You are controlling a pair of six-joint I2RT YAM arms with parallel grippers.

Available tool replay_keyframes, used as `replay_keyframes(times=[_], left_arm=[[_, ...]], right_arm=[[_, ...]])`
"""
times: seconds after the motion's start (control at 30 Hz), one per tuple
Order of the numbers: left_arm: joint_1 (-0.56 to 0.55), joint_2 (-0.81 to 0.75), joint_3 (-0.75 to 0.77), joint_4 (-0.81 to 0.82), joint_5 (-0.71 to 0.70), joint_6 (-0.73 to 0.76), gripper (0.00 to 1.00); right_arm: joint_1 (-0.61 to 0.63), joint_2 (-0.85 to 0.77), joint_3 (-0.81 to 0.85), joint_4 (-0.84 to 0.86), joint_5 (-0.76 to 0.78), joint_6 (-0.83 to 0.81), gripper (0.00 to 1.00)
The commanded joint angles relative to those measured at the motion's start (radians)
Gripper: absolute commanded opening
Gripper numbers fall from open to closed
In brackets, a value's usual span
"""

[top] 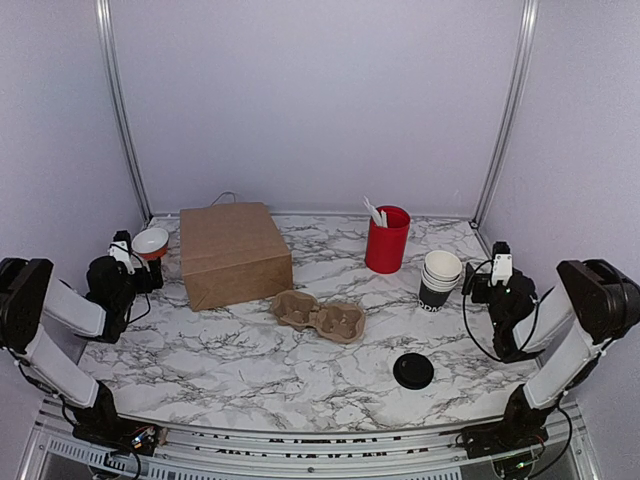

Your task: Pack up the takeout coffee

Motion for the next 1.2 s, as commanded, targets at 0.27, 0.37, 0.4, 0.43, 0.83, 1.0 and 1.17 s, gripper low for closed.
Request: replay_keyframes(times=[0.27, 0.37, 0.4, 0.43, 0.83, 1.0, 1.17], left_arm=[[-0.077, -0.346, 0.392, -0.683, 0.158, -0.1, 0.99], [-0.136, -0.429, 0.42, -0.753, 0.182, -0.169, 0.99], [-0.157, -0.447, 0.429, -0.768, 0.211, -0.203, 0.99], [-0.19, -0.456, 0.446, -0.792, 0.238, -0.225, 0.99], [-0.629, -0.353, 0.783, -1.227, 0.046, -0.143, 0.99], [-0.624, -0.351, 0.837, -1.306, -0.17, -0.225, 0.99], [-0.582, -0.381, 0.819, -1.31, -0.209, -0.27, 0.99]], right_arm=[[0.062, -0.389, 0.176, -0.52, 0.093, -0.01, 1.0], [0.138, -0.542, 0.221, -0.662, 0.153, -0.019, 1.0], [0.156, -0.574, 0.244, -0.724, 0.148, -0.006, 1.0], [0.175, -0.596, 0.273, -0.793, 0.149, 0.009, 1.0], [0.862, -0.469, 0.624, -1.219, 0.647, -0.073, 1.0], [0.887, -0.355, 0.818, -1.421, 0.613, 0.071, 1.0], [0.872, -0.342, 0.857, -1.467, 0.682, 0.224, 1.0]])
